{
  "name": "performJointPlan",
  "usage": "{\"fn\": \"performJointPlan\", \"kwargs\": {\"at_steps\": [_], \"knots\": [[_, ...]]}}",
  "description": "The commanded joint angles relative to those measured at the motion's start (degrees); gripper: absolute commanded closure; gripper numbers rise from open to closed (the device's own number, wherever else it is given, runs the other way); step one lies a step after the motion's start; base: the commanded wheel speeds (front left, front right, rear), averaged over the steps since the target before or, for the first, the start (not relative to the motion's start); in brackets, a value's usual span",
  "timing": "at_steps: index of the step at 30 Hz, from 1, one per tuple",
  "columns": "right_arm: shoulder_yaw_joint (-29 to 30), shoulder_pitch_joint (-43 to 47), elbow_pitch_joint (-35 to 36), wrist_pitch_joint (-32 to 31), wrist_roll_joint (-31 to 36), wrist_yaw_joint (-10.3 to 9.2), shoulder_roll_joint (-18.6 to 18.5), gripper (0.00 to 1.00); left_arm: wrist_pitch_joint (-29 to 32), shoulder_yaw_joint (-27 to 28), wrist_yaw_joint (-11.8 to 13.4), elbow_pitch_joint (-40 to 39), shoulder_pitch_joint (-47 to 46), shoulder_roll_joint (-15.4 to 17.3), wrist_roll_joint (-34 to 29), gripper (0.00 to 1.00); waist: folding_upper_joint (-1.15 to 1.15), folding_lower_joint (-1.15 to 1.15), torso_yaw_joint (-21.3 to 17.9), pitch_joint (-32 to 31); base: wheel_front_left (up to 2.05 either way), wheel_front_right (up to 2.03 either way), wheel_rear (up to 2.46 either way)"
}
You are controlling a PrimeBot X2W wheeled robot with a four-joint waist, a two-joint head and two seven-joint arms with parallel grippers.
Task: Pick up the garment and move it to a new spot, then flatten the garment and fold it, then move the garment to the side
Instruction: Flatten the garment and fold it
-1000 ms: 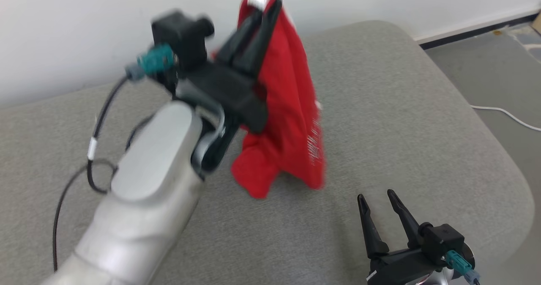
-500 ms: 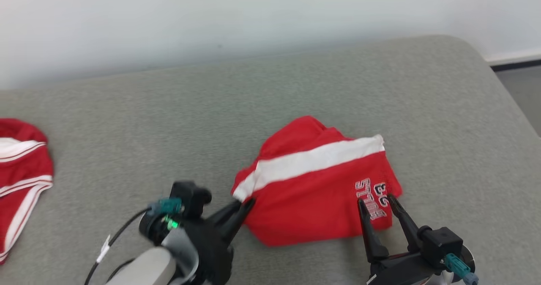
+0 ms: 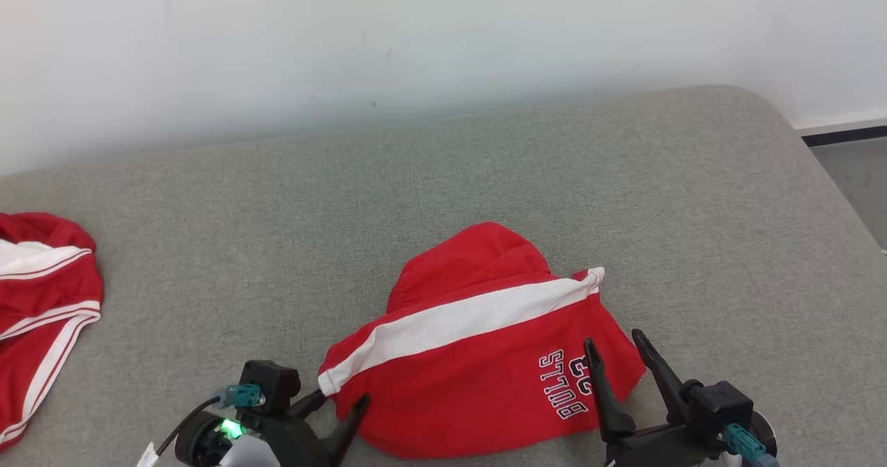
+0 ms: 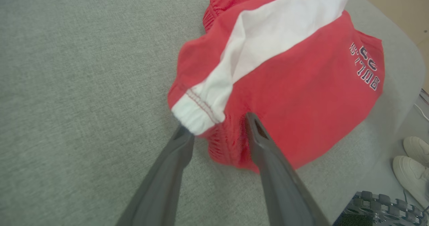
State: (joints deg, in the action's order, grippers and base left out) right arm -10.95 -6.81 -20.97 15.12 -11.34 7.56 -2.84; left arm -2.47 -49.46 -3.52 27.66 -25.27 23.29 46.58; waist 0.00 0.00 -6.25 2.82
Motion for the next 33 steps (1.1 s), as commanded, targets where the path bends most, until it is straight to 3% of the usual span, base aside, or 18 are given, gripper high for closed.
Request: {"fn": "performJointPlan", "kwargs": {"at_steps": [1, 6, 14, 28, 33], "knots": [[0.2, 0.6, 0.0, 0.1, 0.4, -0.14, -0.1, 0.0, 0.2, 0.2, 0.2, -0.4, 1.0, 0.6, 0.5, 0.0, 0.0, 0.0, -0.6, -0.6, 0.0, 0.0, 0.0], [0.7, 1.4, 0.1, 0.1, 0.5, -0.14, -0.1, 0.0, 2.6, 2.3, 1.4, -5.1, 2.7, 3.3, 3.7, 0.0, 0.0, 0.0, -1.1, -1.4, 0.0, 0.0, 0.0], [0.3, 0.8, 0.8, 0.1, -0.2, -0.14, -0.1, 0.0, 6.1, 8.1, 6.8, -15.0, -0.7, 8.1, 6.8, 0.0, 0.0, 0.0, -2.0, 0.2, 0.0, 0.0, 0.0], [-1.1, -2.7, 1.8, 0.1, -1.1, -0.15, -0.1, 0.0, 13.6, 5.5, 3.0, 2.3, -16.0, 0.8, 6.4, 0.0, 0.0, 0.0, -10.4, 7.3, 0.0, 0.0, 0.0], [-0.7, -2.8, 2.4, 0.1, -1.4, -0.15, 0.0, 0.0, 15.3, 5.3, 1.8, 7.2, -17.9, -1.2, 7.8, 0.0, 0.0, 0.0, -11.7, 8.8, 0.0, 0.0, 0.0]]}}
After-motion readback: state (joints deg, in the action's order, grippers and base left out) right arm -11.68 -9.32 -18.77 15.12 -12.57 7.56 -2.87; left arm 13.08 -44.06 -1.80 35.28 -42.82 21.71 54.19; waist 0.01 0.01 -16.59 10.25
